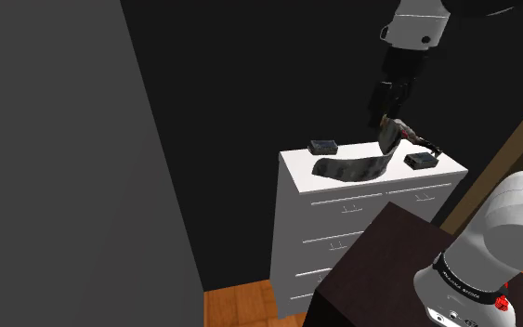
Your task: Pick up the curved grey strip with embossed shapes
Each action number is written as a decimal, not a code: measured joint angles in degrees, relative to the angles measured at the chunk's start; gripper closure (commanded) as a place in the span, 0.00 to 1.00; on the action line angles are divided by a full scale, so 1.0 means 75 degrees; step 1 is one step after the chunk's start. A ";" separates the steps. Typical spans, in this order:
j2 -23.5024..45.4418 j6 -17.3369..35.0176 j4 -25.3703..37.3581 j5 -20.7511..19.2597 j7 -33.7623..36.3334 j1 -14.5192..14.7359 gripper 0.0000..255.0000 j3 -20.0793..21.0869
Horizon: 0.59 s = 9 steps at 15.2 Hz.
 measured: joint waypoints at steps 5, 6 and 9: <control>-0.0411 0.0444 -0.0754 -0.0509 -0.1245 0.0192 0.00 -0.0448; -0.0621 0.0523 -0.1005 -0.0709 -0.1683 0.0230 0.00 -0.0634; -0.1132 0.0979 -0.1807 -0.1343 -0.2994 0.0330 0.00 -0.1218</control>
